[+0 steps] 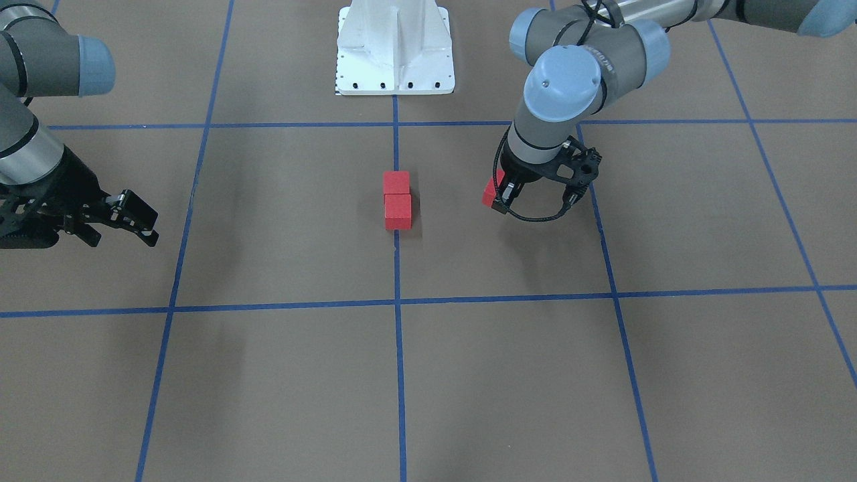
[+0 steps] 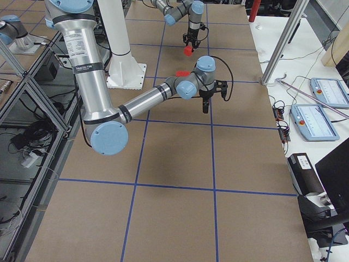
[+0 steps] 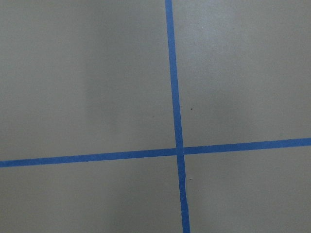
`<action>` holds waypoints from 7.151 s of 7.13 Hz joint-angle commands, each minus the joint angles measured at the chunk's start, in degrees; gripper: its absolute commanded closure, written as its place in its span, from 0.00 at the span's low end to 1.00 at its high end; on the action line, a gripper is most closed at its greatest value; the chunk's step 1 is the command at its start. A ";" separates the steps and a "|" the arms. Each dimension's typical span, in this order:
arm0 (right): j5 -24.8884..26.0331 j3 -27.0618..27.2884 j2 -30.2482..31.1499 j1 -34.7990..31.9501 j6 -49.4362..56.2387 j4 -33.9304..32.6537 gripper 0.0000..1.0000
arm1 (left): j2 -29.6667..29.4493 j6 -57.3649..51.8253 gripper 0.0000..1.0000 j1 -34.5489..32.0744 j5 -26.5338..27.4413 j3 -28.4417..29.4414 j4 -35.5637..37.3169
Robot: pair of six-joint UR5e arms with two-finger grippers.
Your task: Form red blocks into L shape at center
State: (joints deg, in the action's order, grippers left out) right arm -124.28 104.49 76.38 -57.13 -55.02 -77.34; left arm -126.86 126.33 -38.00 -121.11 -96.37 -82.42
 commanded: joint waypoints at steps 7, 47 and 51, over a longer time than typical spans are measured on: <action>0.09 -0.17 0.00 0.00 -0.08 0.00 0.00 | -5.15 31.32 1.00 4.78 6.05 7.16 -9.77; -9.13 -3.67 9.47 -19.30 27.01 -1.15 0.00 | 43.28 -72.89 0.00 -27.11 -10.28 -18.12 -20.06; -12.19 -7.70 13.54 -28.81 42.21 -5.34 0.00 | 45.21 -109.63 0.00 -45.13 -15.29 -7.16 -19.45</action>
State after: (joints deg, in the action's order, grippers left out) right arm -134.39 99.10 89.79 -83.14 -20.11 -80.15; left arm -81.80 21.57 -79.80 -135.88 -104.90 -102.24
